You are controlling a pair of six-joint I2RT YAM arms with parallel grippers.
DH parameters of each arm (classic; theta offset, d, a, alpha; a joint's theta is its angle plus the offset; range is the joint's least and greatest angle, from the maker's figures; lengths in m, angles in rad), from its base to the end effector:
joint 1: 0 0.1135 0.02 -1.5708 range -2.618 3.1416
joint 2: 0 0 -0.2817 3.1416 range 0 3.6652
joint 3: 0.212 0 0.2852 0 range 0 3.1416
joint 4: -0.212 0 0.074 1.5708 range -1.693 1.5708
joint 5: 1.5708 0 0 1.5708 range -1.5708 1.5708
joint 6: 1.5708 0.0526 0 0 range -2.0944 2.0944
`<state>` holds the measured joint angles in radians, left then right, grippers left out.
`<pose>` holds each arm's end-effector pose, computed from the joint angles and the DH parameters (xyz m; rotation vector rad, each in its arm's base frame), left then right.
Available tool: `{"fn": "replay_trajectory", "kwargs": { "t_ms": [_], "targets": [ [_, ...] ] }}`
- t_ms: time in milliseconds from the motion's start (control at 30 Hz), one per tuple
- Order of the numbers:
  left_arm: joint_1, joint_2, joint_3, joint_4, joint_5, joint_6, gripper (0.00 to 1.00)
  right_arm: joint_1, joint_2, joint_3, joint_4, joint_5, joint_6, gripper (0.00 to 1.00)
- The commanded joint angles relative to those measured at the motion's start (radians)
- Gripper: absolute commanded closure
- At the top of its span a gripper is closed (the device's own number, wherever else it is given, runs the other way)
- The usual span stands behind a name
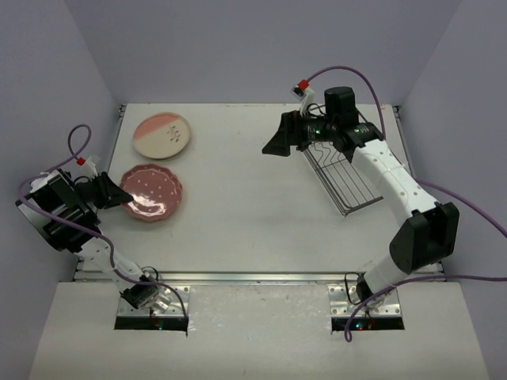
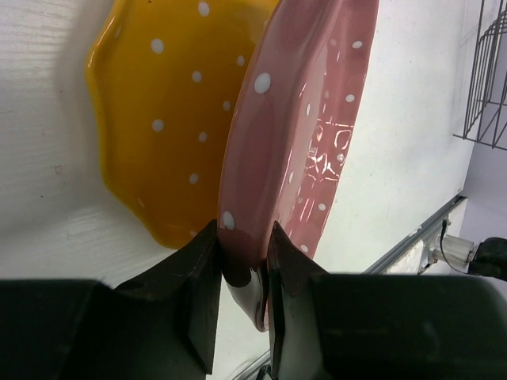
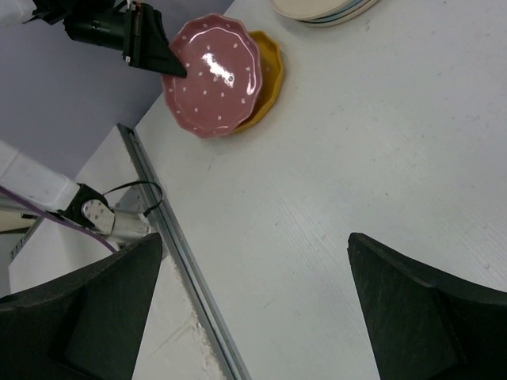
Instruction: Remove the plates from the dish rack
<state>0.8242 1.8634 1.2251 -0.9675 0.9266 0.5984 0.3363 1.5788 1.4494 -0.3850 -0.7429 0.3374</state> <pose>0.2735 0.2336 0.1598 -0.2910 2.3808 -0.9350 0.3702 0.1671 0.3633 -0.4750 2.0955 1.1743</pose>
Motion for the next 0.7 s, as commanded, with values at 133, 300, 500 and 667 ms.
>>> {"fn": "replay_trajectory", "kwargs": {
  "t_ms": [133,300,500,667],
  "targets": [
    [0.001,0.014,0.029,0.151,0.009,-0.039,0.88,-0.001,0.015,0.026,0.006,-0.016,-0.002,0.01],
    [-0.005,0.023,0.035,0.182,-0.018,-0.060,0.74,-0.002,0.021,0.029,0.003,-0.021,0.002,0.01],
    [-0.012,-0.017,0.007,0.230,-0.070,-0.078,0.58,-0.002,0.024,0.030,-0.002,-0.018,-0.004,0.01],
    [-0.043,-0.115,-0.053,0.321,-0.189,-0.102,0.48,-0.002,0.030,0.053,-0.016,-0.011,-0.007,0.01]
  ]
}}
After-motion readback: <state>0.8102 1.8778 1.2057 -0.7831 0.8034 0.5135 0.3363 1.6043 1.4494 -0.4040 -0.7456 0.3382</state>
